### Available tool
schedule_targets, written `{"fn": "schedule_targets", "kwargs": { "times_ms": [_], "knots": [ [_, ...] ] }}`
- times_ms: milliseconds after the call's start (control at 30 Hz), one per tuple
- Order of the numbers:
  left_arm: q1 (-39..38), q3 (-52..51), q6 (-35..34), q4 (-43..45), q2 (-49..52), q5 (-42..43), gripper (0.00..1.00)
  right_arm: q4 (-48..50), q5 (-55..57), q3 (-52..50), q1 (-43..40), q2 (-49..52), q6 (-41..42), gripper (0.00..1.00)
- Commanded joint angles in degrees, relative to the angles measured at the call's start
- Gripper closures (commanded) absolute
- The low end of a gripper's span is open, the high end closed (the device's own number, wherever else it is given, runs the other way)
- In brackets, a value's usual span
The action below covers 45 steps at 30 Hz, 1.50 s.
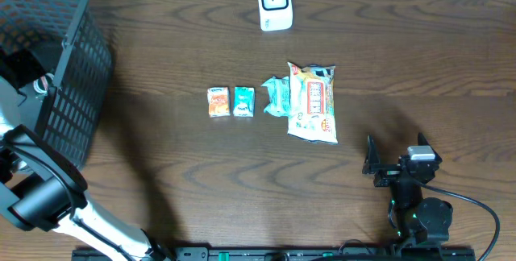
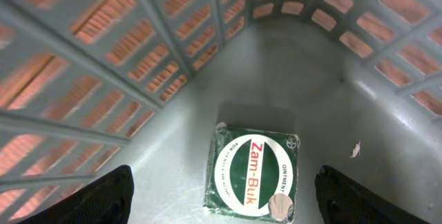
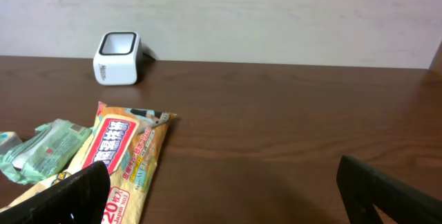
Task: Scan the item barcode
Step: 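Move the left gripper down into the basket toward the green Zam-Buk tin, then grasp the green Zam-Buk tin with the left gripper and lift it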
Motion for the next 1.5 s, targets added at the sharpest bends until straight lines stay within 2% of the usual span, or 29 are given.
{"fn": "schedule_targets", "kwargs": {
  "times_ms": [0,133,833,1133,1433,1467],
  "knots": [
    [-0.9,0.1,1.9,0.5,2.0,1.0,0.17,-0.1,0.4,-0.2,0.4,-0.2,0.2,0.01],
    [-2.0,0.1,4.2,0.4,4.0,0.9,0.16,-0.1,0.4,-0.2,0.4,-0.2,0.2,0.01],
    [-2.4,0.1,4.2,1.7,12.3,-0.8,0.16,-0.1,0.4,-0.2,0.4,-0.2,0.2,0.01],
    [-2.4,0.0,4.2,1.9,12.6,-0.8,0.39,-0.1,0.4,-0.2,0.4,-0.2,0.2,0.01],
    [-2.5,0.1,0.6,1.7,7.6,-0.7,0.41,-0.1,0.4,-0.2,0.4,-0.2,0.2,0.01],
    [-2.5,0.1,0.5,1.4,6.2,-0.7,0.46,-0.1,0.4,-0.2,0.4,-0.2,0.2,0.01]
  ]
}}
